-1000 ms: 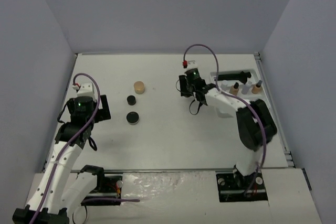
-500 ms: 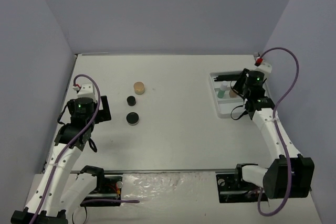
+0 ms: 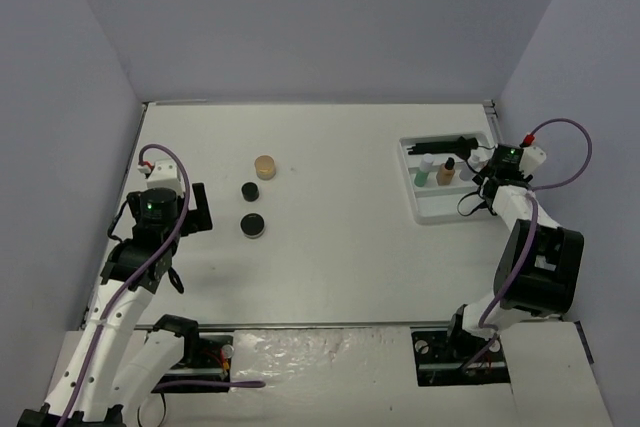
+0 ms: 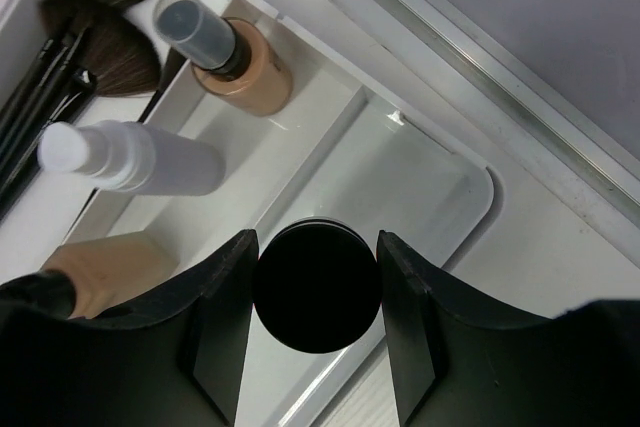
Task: Organize the makeup
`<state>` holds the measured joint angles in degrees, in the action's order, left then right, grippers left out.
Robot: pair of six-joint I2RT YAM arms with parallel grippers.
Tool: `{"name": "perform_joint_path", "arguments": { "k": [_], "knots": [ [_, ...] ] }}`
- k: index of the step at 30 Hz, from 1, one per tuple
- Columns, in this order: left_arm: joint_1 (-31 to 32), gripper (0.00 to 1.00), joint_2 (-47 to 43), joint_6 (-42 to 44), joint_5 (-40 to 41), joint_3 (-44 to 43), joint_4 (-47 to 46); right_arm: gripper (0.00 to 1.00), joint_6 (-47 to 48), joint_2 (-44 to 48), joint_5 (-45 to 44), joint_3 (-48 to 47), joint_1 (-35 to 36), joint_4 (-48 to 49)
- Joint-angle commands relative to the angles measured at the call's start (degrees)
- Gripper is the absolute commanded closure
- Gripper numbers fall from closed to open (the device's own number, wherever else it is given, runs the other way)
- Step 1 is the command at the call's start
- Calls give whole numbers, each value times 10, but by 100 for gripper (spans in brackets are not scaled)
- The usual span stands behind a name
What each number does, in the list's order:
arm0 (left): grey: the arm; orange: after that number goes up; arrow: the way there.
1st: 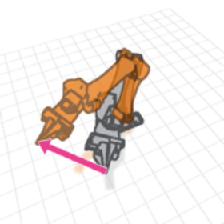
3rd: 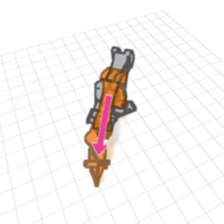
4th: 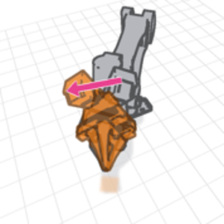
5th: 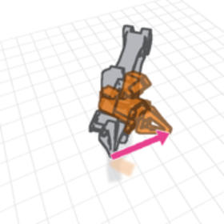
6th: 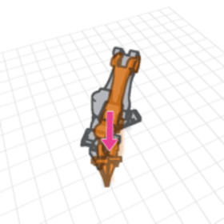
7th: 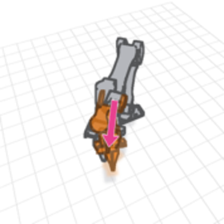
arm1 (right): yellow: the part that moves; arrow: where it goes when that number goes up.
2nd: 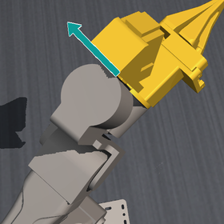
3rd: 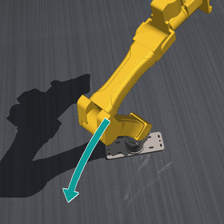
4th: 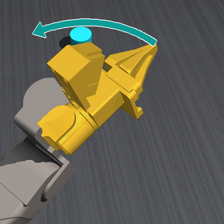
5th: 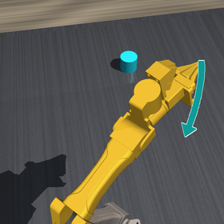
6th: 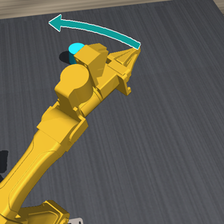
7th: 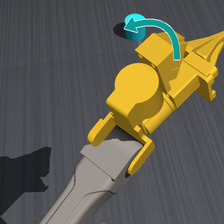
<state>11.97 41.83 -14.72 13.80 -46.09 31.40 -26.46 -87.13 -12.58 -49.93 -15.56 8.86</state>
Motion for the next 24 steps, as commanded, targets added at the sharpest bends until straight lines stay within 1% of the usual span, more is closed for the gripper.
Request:
{"name": "perform_joint_path", "arguments": {
  "k": [1, 4, 10, 12, 13, 14, 15, 17, 18, 19, 21, 24],
  "knots": [
    [4, 3, 2, 11, 10, -17, -27, 100, 6, -31, -7, -18, -14, 90],
    [4, 3, 6, 12, 8, -18, -27, 100, 13, -59, -11, -26, -18, 99],
    [4, 3, 10, 14, 10, -19, -26, 100, 1, -81, -39, -26, -20, 92],
    [4, 3, 10, 14, 9, -19, -26, 96, 1, -87, -43, -25, -20, 92],
    [4, 3, 11, 14, 9, -19, -27, 90, 1, -90, -45, -23, -20, 92],
    [4, 3, 12, 14, 8, -18, -27, 82, 1, -93, -48, -20, -20, 92],
    [4, 3, 13, 14, 7, -18, -27, 69, 1, -93, -48, -20, -20, 92],
    [4, 3, 15, 14, 4, -18, -28, 58, 2, -88, -46, -19, -20, 91],
    [4, 3, 16, 14, 2, -18, -28, 48, 4, -83, -42, -19, -19, 90],
    [4, 3, 17, 14, -1, -18, -28, 40, 6, -76, -38, -19, -19, 88],
    [4, 3, 19, 15, -23, -16, -35, 31, 5, -62, -32, -25, -20, 74],
    [5, 3, 38, 20, -89, -18, -44, 21, -3, -36, -23, -38, -18, 45]
  ]
}}
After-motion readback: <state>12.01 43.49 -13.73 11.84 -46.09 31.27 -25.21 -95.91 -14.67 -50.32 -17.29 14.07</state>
